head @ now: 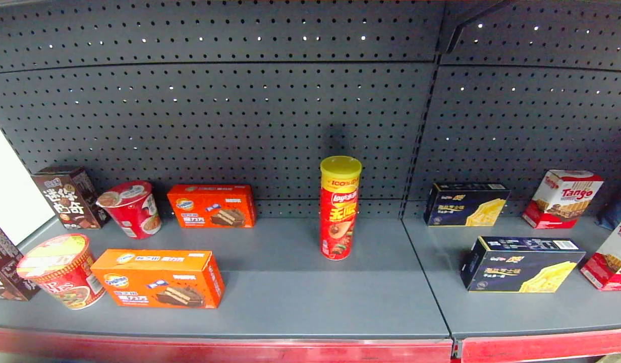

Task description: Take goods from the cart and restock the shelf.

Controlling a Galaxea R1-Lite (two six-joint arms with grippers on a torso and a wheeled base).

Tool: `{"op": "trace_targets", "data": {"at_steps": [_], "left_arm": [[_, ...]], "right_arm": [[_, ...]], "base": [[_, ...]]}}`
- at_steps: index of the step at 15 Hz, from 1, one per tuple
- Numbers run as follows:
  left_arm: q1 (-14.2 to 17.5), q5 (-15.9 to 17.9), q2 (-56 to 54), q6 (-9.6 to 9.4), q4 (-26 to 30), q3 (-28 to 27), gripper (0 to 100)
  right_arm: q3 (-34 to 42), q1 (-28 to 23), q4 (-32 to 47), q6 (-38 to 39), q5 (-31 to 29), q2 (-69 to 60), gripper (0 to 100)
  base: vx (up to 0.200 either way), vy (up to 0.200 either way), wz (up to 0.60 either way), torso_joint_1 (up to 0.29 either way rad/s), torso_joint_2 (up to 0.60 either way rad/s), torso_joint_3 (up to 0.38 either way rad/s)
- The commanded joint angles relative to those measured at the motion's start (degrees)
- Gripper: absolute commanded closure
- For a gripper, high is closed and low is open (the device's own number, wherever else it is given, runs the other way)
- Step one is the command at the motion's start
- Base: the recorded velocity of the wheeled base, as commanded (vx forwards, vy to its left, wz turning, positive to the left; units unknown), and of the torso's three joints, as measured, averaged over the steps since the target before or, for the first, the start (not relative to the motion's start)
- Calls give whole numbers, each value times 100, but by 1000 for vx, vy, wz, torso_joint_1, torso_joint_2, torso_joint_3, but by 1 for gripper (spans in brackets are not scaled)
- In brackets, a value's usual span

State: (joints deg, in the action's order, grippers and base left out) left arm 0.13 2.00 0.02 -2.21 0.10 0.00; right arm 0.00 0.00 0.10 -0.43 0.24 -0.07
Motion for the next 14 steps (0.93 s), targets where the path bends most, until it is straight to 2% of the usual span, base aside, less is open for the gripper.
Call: {"op": "trace_targets", "data": {"at_steps": [1,10,14], "left_arm": [[-5,2,-2,-8,-1,0,0],[-5,11,-2,-17,-1,0,0],[-5,11,-2,-8,-1,0,0]], "right_arm": [[0,0,-1,-1,2,7,0],[0,0,-1,-10,2,7,0],[0,0,-1,-19,2,7,0]], "base": [[0,0,0,0,0,0],[0,0,0,0,0,0],[0,0,600,-2,1,7]]}}
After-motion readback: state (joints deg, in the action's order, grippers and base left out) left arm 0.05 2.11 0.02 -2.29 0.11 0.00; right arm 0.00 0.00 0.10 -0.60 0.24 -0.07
